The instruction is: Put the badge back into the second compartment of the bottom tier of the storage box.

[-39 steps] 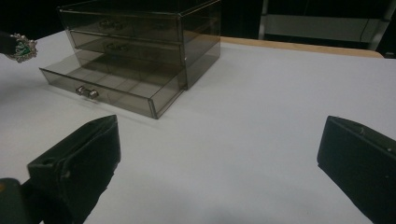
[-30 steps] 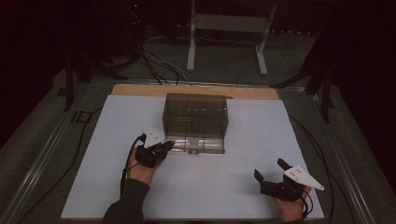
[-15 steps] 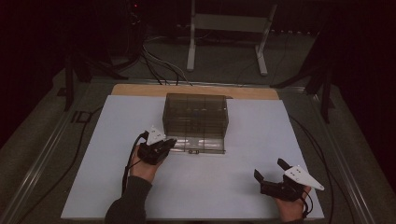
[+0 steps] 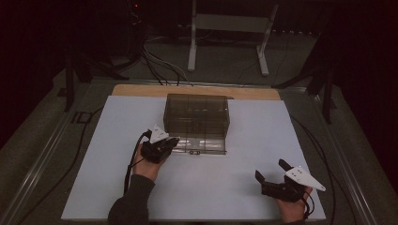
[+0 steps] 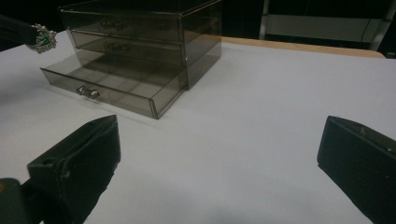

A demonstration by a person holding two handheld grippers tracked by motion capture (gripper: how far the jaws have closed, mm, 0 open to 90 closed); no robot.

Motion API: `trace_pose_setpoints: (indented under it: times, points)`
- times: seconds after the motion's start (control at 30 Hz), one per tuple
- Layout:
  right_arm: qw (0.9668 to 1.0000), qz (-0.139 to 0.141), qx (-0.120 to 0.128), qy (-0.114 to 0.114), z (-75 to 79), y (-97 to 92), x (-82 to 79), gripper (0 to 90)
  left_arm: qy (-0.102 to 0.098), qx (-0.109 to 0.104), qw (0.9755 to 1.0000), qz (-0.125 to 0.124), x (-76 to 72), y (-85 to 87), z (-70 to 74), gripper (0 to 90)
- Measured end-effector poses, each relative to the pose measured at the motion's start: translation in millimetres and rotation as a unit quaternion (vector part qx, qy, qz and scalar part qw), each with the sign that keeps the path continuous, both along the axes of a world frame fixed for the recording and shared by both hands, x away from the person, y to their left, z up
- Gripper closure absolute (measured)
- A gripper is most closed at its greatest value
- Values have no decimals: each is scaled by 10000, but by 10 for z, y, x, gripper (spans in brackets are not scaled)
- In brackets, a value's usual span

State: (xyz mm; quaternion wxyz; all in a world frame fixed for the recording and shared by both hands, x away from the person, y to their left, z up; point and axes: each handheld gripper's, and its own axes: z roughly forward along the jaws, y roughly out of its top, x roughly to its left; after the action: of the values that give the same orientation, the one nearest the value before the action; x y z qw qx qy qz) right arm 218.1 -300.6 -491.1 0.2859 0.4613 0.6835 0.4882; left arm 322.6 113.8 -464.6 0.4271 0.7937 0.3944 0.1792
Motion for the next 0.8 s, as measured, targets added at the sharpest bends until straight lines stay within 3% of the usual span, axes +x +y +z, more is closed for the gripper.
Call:
trace_pose_setpoints:
  times: [0.8]
  points:
    - [10000, -10, 9, -13, 4, -6, 0, 0, 5, 13, 10000, -23, 92, -147, -18, 884]
